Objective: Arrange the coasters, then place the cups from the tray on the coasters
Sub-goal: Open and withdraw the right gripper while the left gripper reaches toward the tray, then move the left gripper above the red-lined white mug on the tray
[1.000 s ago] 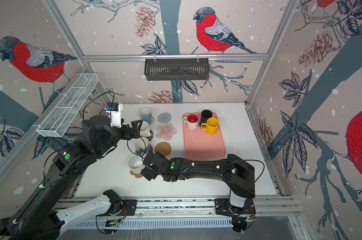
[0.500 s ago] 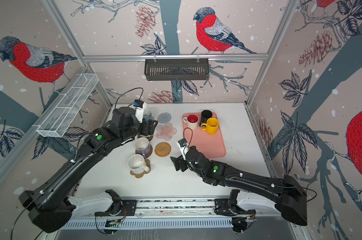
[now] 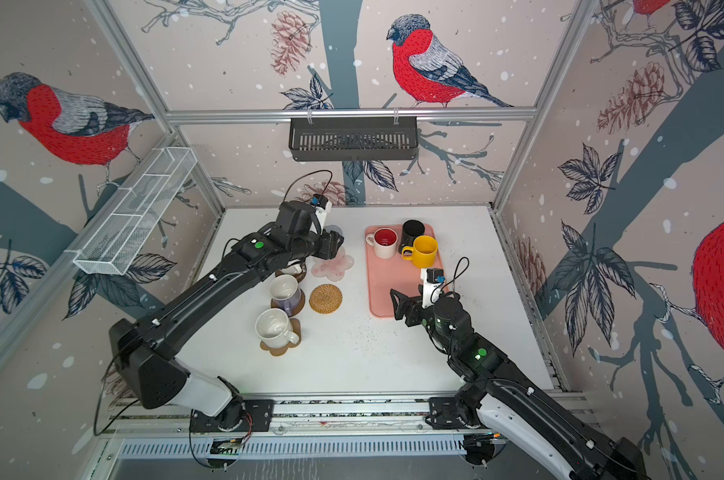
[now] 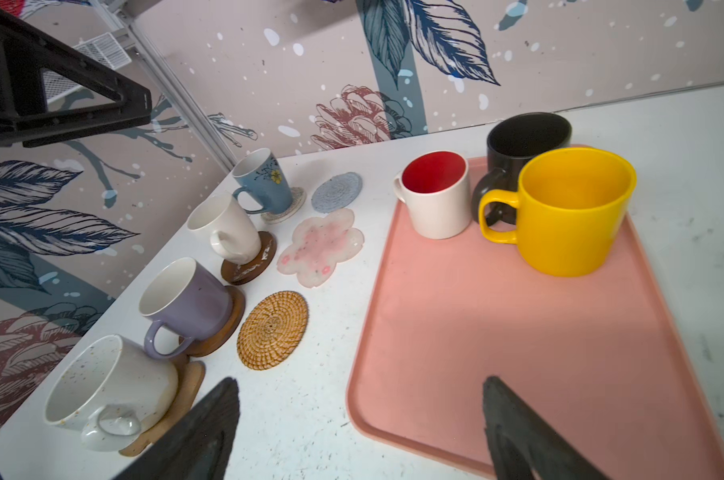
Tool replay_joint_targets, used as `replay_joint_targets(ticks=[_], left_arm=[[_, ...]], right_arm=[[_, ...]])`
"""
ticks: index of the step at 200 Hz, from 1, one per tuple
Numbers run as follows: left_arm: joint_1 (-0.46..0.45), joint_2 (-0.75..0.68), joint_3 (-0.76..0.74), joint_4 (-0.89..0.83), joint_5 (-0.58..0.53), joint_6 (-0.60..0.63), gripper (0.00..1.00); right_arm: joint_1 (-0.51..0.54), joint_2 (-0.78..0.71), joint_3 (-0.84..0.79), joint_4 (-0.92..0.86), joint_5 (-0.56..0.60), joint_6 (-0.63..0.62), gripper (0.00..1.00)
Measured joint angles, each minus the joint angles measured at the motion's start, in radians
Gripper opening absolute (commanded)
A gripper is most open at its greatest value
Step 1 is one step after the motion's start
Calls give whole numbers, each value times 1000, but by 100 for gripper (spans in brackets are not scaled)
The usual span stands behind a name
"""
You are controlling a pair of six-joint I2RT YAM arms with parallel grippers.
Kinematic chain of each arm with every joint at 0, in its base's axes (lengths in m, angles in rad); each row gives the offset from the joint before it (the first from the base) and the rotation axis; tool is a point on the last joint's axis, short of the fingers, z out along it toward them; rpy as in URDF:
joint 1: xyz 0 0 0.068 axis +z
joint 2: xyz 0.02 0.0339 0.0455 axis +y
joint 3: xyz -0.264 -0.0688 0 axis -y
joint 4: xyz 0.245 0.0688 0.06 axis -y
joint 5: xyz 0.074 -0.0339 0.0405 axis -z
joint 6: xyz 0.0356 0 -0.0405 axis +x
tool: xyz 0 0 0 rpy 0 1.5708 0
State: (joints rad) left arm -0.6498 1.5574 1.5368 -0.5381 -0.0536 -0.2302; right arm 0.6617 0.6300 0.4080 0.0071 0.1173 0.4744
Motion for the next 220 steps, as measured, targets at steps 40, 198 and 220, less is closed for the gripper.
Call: replay_joint_targets(ticks=[40,198,220], left_arm=[[24,174,142,7,19,37,51],[106,800,691,10,53,42,0],[111,840,708,26,78,42,0]], right_arm=[[-115,-38,-60,1,-68,27,91],[-205,-93,-127,62,-169,80,87],[-206,-98,-132,61,-169,83,87]])
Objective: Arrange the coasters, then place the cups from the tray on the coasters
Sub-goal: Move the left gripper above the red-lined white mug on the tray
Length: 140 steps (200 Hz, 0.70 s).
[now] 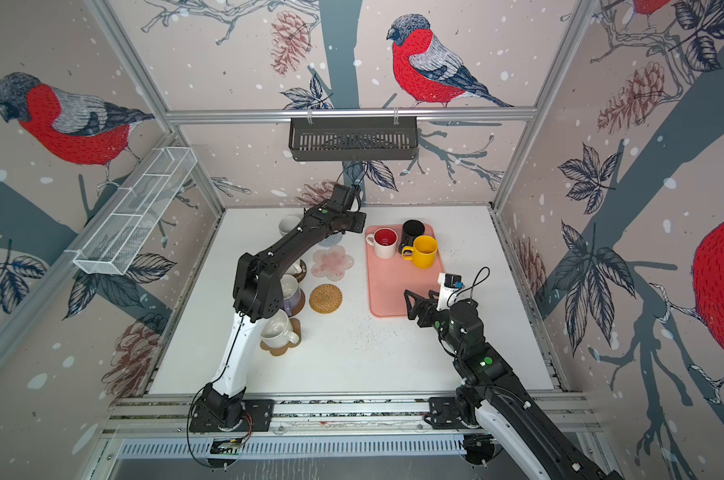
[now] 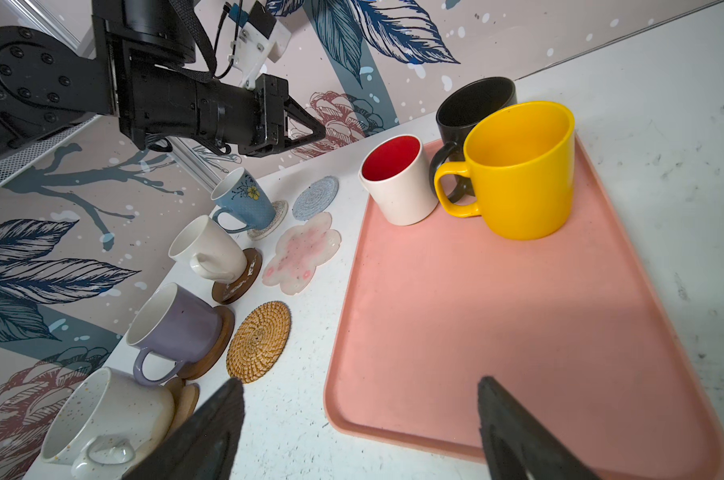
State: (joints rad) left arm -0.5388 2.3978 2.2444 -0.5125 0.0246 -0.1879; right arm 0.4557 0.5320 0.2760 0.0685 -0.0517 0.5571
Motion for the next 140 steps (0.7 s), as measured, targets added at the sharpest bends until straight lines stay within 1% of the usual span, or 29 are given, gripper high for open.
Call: replay_joint_targets(ticks=[64,93,140], left_arm=[[27,95,51,59,89,-20,0],[32,124,58,85,152,-27,0],[34,151,58,109,195,-42,0]], right_arm=[[-1,2,-8,11,0,15,87],[-3,19,-9,14,0,15,87],[-5,41,-9,16,0,16,87]])
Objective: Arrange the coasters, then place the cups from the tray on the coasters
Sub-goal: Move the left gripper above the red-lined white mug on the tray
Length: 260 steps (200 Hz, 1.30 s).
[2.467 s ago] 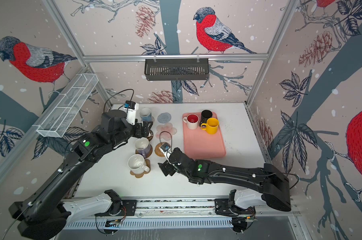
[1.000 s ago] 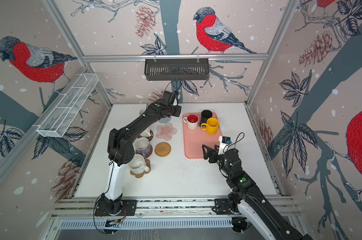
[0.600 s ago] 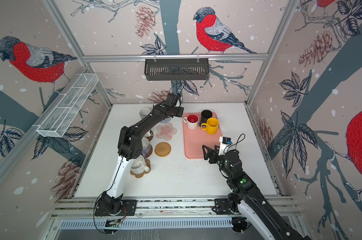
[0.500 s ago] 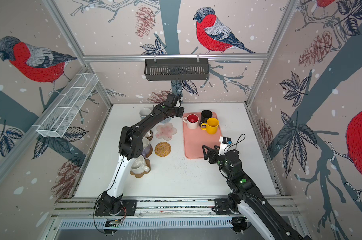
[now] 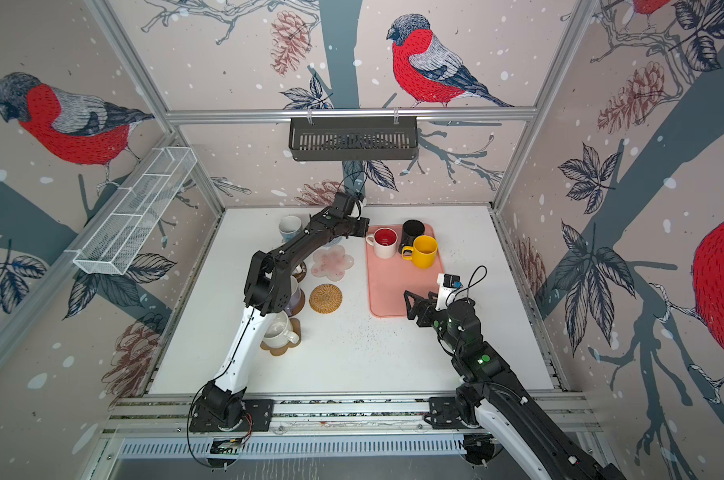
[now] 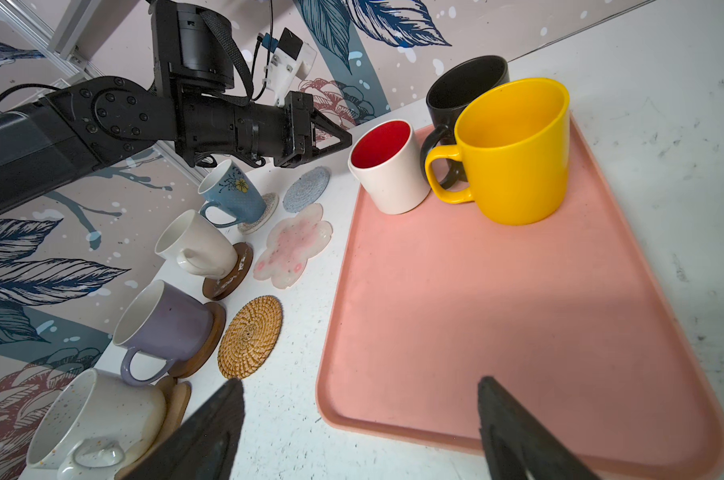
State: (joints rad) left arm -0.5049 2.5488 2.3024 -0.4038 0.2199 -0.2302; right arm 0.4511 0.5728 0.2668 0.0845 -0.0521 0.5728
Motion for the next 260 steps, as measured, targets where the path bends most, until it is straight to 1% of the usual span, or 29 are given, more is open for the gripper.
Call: replay_joint_targets(ticks=[34,102,213,239,260], left_arm=[[0,0,-12,11,33,-2,0],[0,-49,-113,34,64,-6,0],[-19,-209,-375,107,63,-6,0],[-21,-215,-370,102,43,-5,0],[-14,-200,-299,84,41,5,0]], right_arm=[[0,12,0,5,0,0,87],[-1,8,0,6,0,0,87],[-2,2,0,5,1,0,87],[-2,2,-2,5,1,0,87],[-2,2,-5,2,1,0,87]])
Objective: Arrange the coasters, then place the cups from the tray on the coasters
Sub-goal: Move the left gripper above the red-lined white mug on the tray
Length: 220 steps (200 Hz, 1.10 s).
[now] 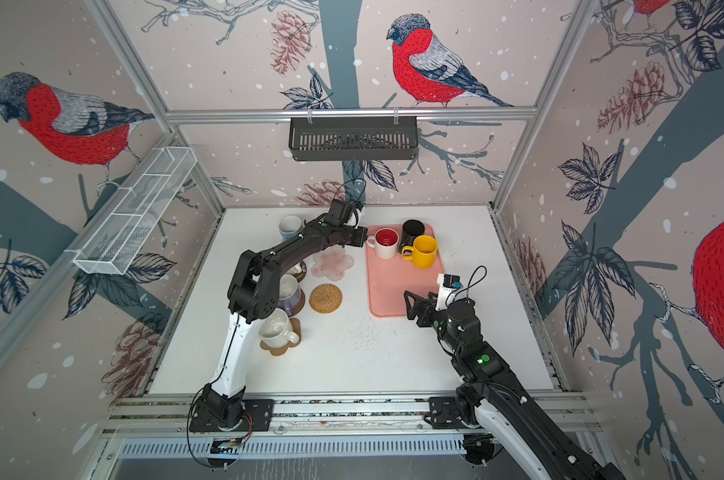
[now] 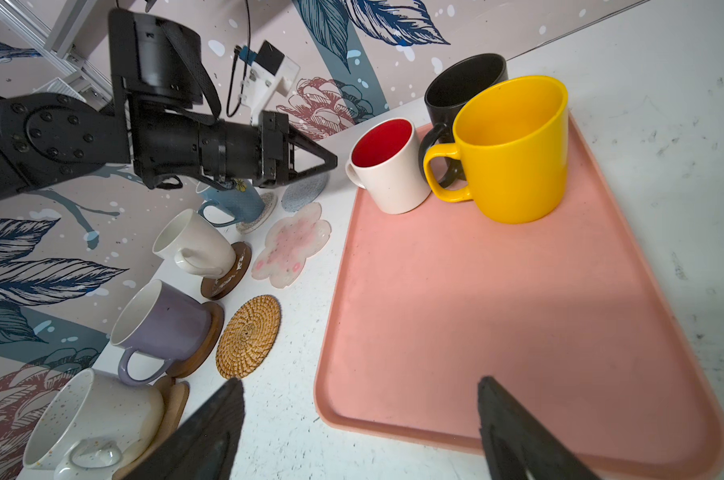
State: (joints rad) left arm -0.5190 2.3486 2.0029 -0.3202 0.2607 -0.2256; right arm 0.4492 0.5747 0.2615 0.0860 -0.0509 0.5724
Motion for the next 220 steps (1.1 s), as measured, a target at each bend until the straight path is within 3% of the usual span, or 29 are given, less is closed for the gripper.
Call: replay_joint_targets(ticks=[80,220], left_arm=[[36,219,320,-114,30,34,0],[4,106,122,-58,42,30,0]], right_arm=[[-1,57,1,1,11,0,87],[-1,63,2,5,18,-1,87]])
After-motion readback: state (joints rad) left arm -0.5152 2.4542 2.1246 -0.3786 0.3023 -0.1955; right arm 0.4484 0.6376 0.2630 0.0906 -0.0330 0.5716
